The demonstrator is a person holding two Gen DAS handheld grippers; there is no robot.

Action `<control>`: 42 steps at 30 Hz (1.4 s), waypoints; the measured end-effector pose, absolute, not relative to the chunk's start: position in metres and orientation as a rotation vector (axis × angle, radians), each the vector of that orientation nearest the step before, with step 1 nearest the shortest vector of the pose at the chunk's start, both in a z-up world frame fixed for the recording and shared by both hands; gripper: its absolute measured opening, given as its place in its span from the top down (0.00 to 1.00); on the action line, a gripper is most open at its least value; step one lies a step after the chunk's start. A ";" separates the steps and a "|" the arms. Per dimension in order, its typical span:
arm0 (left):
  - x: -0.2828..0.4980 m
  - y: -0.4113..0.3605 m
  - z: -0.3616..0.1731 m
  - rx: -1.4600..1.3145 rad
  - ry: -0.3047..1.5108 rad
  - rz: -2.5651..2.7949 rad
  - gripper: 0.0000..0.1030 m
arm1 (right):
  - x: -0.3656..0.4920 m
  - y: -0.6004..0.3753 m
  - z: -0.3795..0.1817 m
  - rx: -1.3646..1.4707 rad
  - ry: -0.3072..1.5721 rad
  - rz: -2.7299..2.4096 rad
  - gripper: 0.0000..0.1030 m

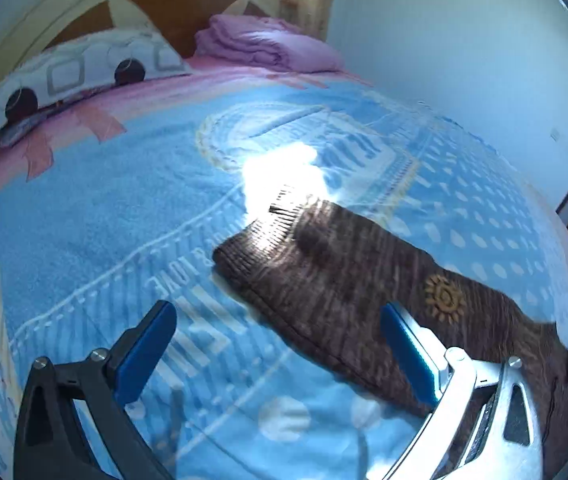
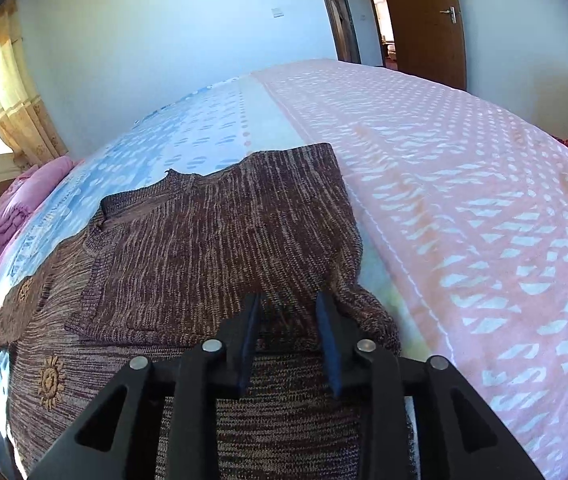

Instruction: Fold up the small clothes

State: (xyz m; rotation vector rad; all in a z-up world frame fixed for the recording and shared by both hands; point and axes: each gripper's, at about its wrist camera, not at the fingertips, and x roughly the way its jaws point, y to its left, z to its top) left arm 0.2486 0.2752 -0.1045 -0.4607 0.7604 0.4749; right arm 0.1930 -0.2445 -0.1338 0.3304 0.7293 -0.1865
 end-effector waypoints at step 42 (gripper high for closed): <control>0.262 -0.021 -0.104 0.011 0.836 -0.132 0.75 | 0.192 -0.247 -0.135 0.350 0.716 -0.166 0.64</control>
